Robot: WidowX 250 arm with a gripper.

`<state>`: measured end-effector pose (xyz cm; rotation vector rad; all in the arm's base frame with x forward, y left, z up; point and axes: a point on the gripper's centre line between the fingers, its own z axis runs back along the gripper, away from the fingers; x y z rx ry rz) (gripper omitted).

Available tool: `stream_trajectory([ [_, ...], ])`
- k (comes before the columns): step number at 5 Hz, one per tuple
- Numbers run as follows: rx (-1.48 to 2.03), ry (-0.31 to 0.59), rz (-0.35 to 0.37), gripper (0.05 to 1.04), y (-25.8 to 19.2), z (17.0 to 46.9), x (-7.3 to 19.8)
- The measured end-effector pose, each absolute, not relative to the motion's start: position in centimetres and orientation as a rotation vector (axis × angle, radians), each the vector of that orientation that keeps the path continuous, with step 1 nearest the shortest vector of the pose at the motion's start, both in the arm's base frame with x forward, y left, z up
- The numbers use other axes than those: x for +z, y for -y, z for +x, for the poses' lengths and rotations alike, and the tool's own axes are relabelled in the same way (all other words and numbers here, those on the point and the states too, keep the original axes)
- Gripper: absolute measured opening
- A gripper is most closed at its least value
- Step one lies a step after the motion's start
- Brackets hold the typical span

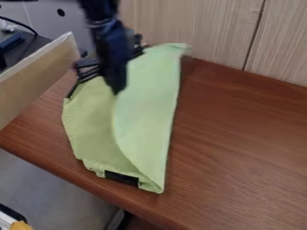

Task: Fold the cloth from the upper right to bottom left

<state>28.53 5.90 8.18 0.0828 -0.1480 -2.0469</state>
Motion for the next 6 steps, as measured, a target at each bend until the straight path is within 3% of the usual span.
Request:
stream_trajectory([
  [2,-1.955,0.133,0.049,0.057,-8.9,25.0,6.3],
  [3,-1.941,0.166,0.062,0.056,-10.3,24.0,4.1],
  [4,-1.926,0.145,0.022,0.056,-11.1,22.9,1.0],
  [5,-1.913,0.136,0.024,0.077,-12.0,22.5,-0.1],
  [6,-1.902,0.135,0.015,0.227,-12.2,22.7,-0.4],
])
